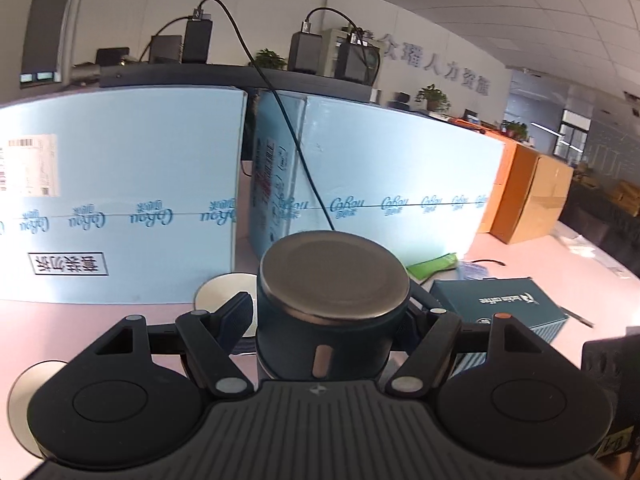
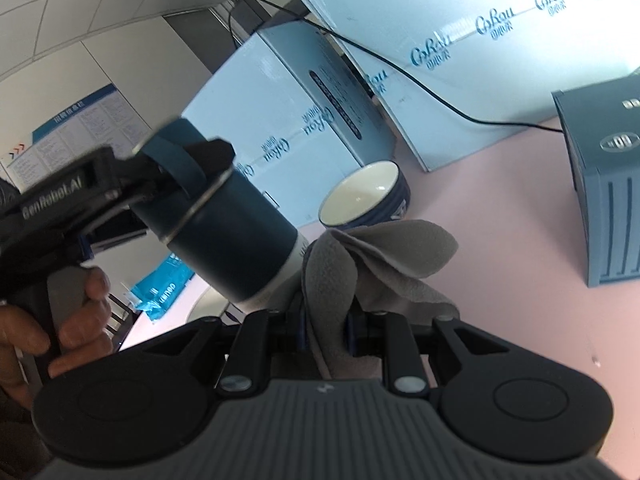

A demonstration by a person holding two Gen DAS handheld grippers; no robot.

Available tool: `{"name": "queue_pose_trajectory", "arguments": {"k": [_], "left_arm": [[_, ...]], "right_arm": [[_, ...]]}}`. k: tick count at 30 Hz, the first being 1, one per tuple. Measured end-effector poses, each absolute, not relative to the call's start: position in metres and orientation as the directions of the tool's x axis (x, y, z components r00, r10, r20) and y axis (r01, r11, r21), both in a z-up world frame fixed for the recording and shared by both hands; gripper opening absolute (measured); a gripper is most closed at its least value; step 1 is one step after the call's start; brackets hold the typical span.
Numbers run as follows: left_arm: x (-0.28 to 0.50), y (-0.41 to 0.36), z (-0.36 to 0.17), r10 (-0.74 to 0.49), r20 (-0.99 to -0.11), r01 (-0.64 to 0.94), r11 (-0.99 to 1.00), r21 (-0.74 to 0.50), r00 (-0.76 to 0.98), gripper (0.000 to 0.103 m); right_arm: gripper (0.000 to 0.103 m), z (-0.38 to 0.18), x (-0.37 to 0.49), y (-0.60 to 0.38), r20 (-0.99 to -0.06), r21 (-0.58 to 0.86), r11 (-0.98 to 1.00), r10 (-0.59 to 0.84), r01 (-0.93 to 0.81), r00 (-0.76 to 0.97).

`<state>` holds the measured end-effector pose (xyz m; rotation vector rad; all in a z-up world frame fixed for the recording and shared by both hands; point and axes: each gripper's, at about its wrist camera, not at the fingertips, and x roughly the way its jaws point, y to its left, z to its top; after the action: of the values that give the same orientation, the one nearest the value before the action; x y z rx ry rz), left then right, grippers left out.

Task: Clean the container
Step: 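Rub the cloth in the right gripper along the bottle body held by the left gripper, then lower the bottle onto the table with the left gripper and release it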

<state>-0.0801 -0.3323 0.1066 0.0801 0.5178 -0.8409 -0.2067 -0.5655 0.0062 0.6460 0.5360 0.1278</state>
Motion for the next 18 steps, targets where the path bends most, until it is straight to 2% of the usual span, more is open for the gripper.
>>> {"name": "queue_pose_trajectory", "arguments": {"k": [5,7,10,18], "left_arm": [[-0.086,-0.328,0.11,-0.667,-0.468,0.719,0.689,-0.091,0.58,0.07],[-0.088,-0.329,0.112,-0.639,-0.47,0.703,0.709,-0.053,0.609,0.082],[-0.089,-0.329,0.112,-0.627,-0.468,0.702,0.712,-0.017,0.623,0.091],[-0.089,-0.336,0.115,-0.591,-0.48,0.679,0.734,0.013,0.649,0.094]], "right_arm": [[0.023,0.01,-0.204,-0.57,-0.423,0.604,0.796,0.282,0.036,0.861],[0.023,0.01,-0.203,-0.573,-0.419,0.609,0.792,0.283,0.036,0.863],[0.023,0.013,-0.2,-0.574,-0.414,0.605,0.796,0.287,0.025,0.864],[0.023,0.018,-0.197,-0.576,-0.397,0.607,0.795,0.288,0.014,0.871]]}}
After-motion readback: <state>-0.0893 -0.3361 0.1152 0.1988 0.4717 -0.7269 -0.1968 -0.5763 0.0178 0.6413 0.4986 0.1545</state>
